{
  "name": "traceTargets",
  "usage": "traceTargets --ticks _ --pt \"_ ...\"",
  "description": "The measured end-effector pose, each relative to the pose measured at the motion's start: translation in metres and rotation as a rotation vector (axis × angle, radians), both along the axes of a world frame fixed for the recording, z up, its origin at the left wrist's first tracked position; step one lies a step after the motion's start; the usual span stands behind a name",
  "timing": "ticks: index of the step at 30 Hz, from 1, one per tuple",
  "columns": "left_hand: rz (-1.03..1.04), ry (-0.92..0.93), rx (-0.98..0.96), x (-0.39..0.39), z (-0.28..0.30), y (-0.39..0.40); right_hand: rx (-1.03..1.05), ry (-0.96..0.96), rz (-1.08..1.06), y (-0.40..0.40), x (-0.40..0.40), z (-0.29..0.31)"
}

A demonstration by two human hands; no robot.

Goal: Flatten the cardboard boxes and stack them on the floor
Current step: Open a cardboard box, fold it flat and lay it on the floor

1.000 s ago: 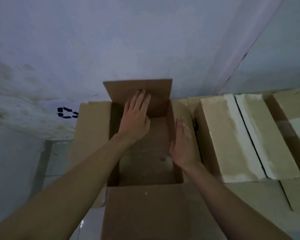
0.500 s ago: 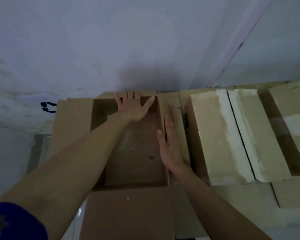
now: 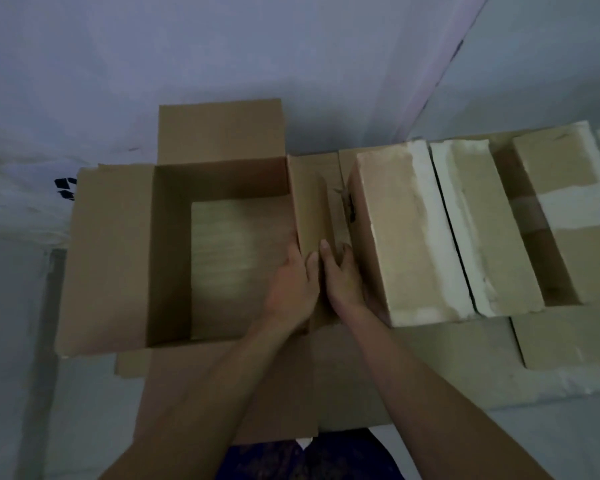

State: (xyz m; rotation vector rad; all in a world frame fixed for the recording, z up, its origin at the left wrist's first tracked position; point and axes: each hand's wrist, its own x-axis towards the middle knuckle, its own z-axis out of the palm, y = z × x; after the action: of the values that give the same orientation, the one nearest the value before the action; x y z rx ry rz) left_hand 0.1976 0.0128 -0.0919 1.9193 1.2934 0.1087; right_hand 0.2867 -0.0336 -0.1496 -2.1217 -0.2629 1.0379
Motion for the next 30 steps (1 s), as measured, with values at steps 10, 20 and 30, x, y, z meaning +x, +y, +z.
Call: traceTargets --ticks 10,20,30 --pt "0.02 0.095 0.052 -0.024 0.014 0.009 -0.193 0.05 -0.091 0.0 -0.024 0.003" --pt "0.011 -0.085 0.051 -0.081 0.039 0.029 -0.209 0.131 -0.082 -0.009 -0.054 0.013" --pt "0.139 -0.229 0.044 -0.135 0.071 0.047 -0.042 0.386 -0.116 -0.025 -0.088 0.005"
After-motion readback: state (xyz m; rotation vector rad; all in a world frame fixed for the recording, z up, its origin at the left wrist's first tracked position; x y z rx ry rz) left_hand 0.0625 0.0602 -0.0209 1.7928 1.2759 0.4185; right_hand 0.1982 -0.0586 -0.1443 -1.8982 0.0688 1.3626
